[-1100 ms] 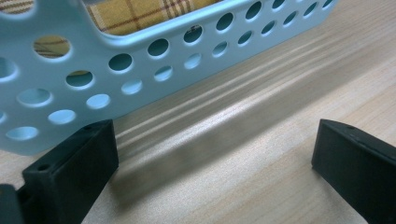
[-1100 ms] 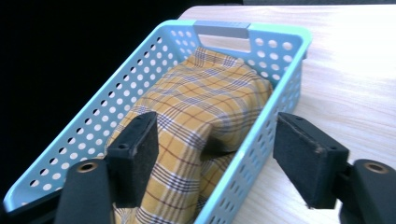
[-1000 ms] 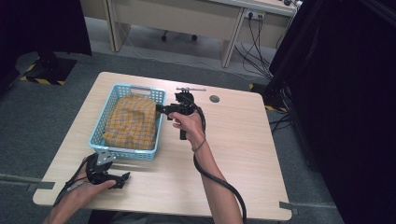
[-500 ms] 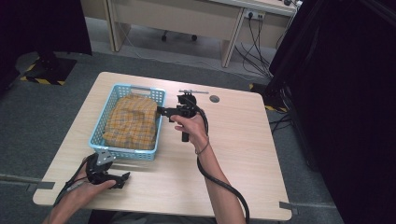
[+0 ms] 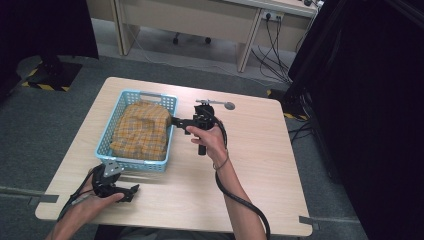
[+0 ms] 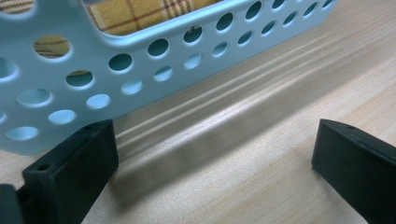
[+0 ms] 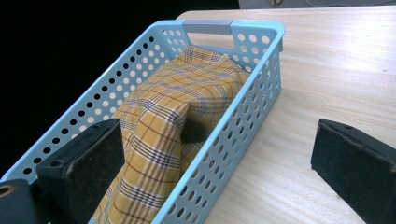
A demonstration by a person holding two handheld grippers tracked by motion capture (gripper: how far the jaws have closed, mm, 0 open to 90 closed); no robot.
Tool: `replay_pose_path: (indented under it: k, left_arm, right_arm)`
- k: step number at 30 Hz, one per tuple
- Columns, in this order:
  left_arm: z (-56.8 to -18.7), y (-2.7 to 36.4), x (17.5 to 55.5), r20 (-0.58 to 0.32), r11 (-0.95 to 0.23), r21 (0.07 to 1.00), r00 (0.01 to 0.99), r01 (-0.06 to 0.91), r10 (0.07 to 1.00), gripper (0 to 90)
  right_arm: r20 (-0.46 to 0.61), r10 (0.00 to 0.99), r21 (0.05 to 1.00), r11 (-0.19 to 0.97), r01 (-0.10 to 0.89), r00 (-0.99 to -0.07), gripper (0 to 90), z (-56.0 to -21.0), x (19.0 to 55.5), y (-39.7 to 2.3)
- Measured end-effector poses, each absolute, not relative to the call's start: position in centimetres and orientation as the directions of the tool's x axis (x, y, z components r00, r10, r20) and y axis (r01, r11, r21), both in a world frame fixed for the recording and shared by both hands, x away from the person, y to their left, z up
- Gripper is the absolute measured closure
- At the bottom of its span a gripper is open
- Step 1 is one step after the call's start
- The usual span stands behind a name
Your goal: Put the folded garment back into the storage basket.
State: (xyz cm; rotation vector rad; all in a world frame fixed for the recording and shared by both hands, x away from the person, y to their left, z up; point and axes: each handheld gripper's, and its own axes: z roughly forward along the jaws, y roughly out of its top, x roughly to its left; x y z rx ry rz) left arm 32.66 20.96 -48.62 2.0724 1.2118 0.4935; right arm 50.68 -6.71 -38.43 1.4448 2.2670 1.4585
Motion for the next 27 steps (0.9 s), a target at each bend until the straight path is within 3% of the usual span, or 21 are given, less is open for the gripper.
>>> replay_pose_path:
  k: [27]
  left_arm:
    - [-48.6, 21.0, 32.7, -0.013, -0.337, 0.717, 0.495, 0.611, 0.869, 0.0]
  right_arm:
    - [0.369, 0.746, 0.756, 0.106, 0.645, -0.555, 3.7, -39.5, 49.6, -9.4]
